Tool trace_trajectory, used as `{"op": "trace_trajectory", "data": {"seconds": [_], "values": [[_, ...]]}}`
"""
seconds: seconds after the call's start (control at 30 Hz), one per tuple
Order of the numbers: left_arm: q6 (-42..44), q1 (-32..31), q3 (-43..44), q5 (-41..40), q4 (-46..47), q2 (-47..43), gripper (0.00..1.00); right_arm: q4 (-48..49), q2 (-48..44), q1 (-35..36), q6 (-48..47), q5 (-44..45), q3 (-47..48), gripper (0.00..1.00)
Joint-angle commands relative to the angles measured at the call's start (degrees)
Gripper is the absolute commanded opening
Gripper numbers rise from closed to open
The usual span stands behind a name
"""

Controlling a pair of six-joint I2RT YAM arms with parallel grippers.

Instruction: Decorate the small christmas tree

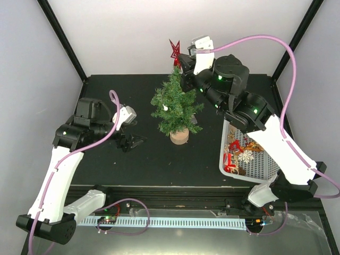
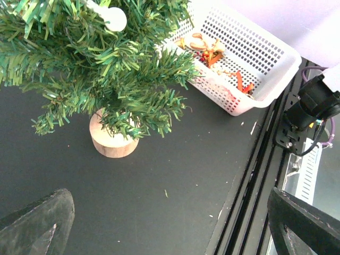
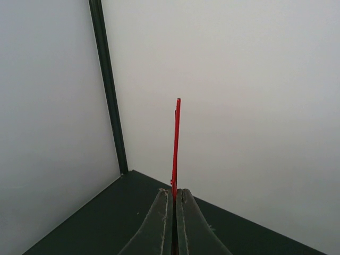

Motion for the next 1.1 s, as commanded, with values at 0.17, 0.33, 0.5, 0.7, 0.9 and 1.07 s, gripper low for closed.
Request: {"op": "trace_trajectory", "data": {"seconds": [0.17, 0.33, 0.5, 0.7, 0.9, 1.07], "values": [[-0.5, 0.3, -1.3, 2.9, 2.8, -1.4, 0.99, 1.9, -1.6, -0.4, -1.6, 1.6, 3.1, 0.01], [-0.5, 0.4, -1.5, 3.0, 2.8, -1.6, 0.99, 1.7, -0.9, -0.4, -2.0, 2.2, 3.2, 0.01], [-0.6, 0.5, -1.7, 3.0, 2.9, -1.9, 0.99, 1.9, 0.1, -0.5, -2.0, 2.1, 3.3, 0.01], [-0.6, 0.6, -1.8, 3.2, 3.0, -2.0, 0.99, 2.0, 1.0, -0.4, -2.0, 2.4, 2.8, 0.01], [-0.6, 0.7, -2.0, 3.4, 3.1, -2.0, 0.99, 1.8, 1.2, -0.4, -1.7, 2.3, 2.0, 0.01], [-0.6, 0.8, -1.9, 3.6, 3.1, -2.0, 0.99, 2.4, 0.2, -0.4, -1.4, 2.8, 0.0, 0.01]]}}
